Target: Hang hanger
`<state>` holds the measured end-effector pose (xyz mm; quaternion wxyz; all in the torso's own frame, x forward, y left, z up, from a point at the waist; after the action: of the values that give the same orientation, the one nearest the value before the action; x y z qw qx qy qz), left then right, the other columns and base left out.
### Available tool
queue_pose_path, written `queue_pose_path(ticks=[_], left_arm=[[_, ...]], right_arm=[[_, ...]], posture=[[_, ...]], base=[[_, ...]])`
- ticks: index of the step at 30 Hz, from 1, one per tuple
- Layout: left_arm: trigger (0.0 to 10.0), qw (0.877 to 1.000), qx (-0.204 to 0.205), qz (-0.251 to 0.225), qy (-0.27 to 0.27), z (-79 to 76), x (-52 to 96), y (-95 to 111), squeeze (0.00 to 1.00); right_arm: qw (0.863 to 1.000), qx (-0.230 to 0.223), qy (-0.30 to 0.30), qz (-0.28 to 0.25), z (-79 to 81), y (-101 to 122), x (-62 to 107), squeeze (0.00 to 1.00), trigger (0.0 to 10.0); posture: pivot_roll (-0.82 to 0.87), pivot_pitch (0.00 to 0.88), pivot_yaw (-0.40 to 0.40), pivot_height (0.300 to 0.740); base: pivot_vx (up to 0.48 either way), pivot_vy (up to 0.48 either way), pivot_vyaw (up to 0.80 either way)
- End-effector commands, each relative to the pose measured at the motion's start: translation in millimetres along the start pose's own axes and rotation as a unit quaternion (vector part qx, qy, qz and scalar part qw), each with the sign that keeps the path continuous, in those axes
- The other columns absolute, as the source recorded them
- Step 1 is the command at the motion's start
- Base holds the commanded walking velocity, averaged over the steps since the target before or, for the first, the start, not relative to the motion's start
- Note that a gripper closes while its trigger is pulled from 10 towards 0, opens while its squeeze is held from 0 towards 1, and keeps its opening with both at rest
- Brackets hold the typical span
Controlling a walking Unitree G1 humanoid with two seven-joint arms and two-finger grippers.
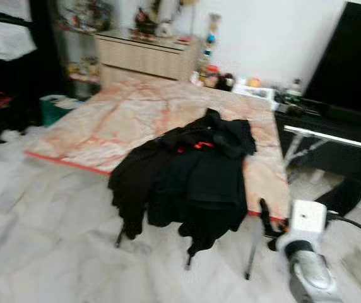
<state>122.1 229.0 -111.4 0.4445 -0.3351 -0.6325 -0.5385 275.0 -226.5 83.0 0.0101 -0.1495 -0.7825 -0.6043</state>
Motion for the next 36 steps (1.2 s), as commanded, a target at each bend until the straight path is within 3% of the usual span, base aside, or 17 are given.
queue_pose_path(ticks=[1, 5, 7, 12, 13, 14, 16, 19, 21, 22, 23, 26, 30, 36], left_arm=[[10.0, 1.000, -0.010, -0.018, -0.002, -1.4, -0.9, 14, 0.00], [10.0, 1.000, -0.007, -0.018, -0.002, -1.7, -0.9, 14, 0.00], [10.0, 1.000, -0.003, -0.020, -0.002, -2.0, -1.0, 15, 0.00], [10.0, 1.000, -0.004, -0.021, -0.001, -2.8, -1.2, 15, 0.00], [10.0, 1.000, -0.004, -0.022, -0.001, -2.9, -1.2, 16, 0.00], [10.0, 1.000, -0.004, -0.023, -0.001, -2.8, -1.2, 16, 0.00], [10.0, 1.000, -0.006, -0.023, 0.000, -2.6, -1.2, 17, 0.00], [10.0, 1.000, -0.011, -0.021, 0.001, -2.4, -1.3, 18, 0.00], [10.0, 1.000, -0.017, -0.021, -0.001, -3.0, -1.4, 18, 0.00], [10.0, 1.000, -0.019, -0.022, -0.001, -3.1, -1.4, 19, 0.00], [10.0, 1.000, -0.019, -0.022, -0.001, -3.1, -1.4, 19, 0.00], [10.0, 1.000, -0.015, -0.027, 0.001, -3.1, -1.4, 19, 0.00], [10.0, 1.000, -0.016, -0.026, 0.001, -3.8, -1.5, 19, 0.00], [10.0, 1.000, -0.008, -0.026, 0.000, -7.3, -2.1, 18, 0.00]], right_arm=[[0.998, -0.007, -0.037, 0.057, -20.0, -34, 3.8, 0.00, 10.0], [0.994, -0.004, -0.039, 0.101, -25.4, -62, 6.6, 0.00, 10.0], [0.987, 0.001, -0.023, 0.162, -22.1, -100, 13.7, 0.00, 10.0], [0.964, -0.010, -0.012, 0.265, -13.7, -152, 35.4, 0.00, 10.0], [0.958, -0.053, -0.026, 0.281, -13.7, -160, 40.3, 0.00, 10.0], [0.937, -0.128, -0.071, 0.317, -19.1, -176, 52.1, 0.00, 10.0], [0.930, -0.131, -0.083, 0.334, -21.8, -184, 58.6, 0.00, 10.0], [0.929, -0.109, -0.052, 0.351, -14.2, -192, 65.9, 0.00, 10.0], [0.920, -0.100, -0.018, 0.379, -2.2, -202, 76.6, 0.00, 10.0], [0.909, -0.060, 0.025, 0.411, 7.8, -208, 85.0, 0.00, 10.0], [0.909, -0.060, 0.025, 0.411, 7.8, -208, 85.0, 0.00, 10.0], [0.912, -0.032, 0.080, 0.400, 28.7, -204, 80.9, 0.00, 10.0], [0.916, -0.030, 0.086, 0.392, 31.2, -199, 74.5, 0.00, 10.0], [0.909, -0.020, 0.093, 0.405, 36.4, -201, 77.2, 0.00, 10.0]], posture=[[0.08, 0.000, -0.085, 0.740], [0.08, 0.000, -0.087, 0.740], [0.08, 0.000, -0.088, 0.740], [0.10, 0.000, -0.090, 0.740], [0.10, 0.000, -0.091, 0.740], [0.10, 0.000, -0.086, 0.740], [0.09, 0.000, -0.082, 0.740], [0.09, 0.000, -0.073, 0.740], [0.08, 0.000, -0.073, 0.740], [0.09, 0.000, -0.079, 0.740], [0.09, 0.000, -0.079, 0.740], [0.09, 0.000, -0.081, 0.740], [0.09, 0.000, -0.086, 0.740], [0.09, 0.000, -0.098, 0.740]], base=[[0.000, 0.000, 0.00], [0.000, 0.000, 0.00], [0.000, 0.000, 0.00], [0.000, 0.000, 0.00], [0.000, 0.000, 0.00], [0.000, 0.000, 0.00], [0.000, 0.000, 0.00], [0.000, 0.000, 0.00], [0.000, 0.000, 0.00], [0.000, 0.000, 0.00], [0.000, 0.000, 0.00], [0.000, -0.172, 0.00], [0.000, -0.259, 0.00], [0.000, -0.260, 0.00]])
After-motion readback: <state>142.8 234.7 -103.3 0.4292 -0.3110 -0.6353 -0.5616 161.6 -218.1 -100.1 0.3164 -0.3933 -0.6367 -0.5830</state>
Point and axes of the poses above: a point about 5 cm out from each wrist's last joint towards the gripper, its own x axis pointing back from the gripper into the wrist, its own y axis along the axis of the wrist's last joint, z = x × y, the point moved 1 cm from there along -x, pointing out of the wrist towards the gripper, and after that the axes turned 14 degrees about x, right-handed, at the moved point
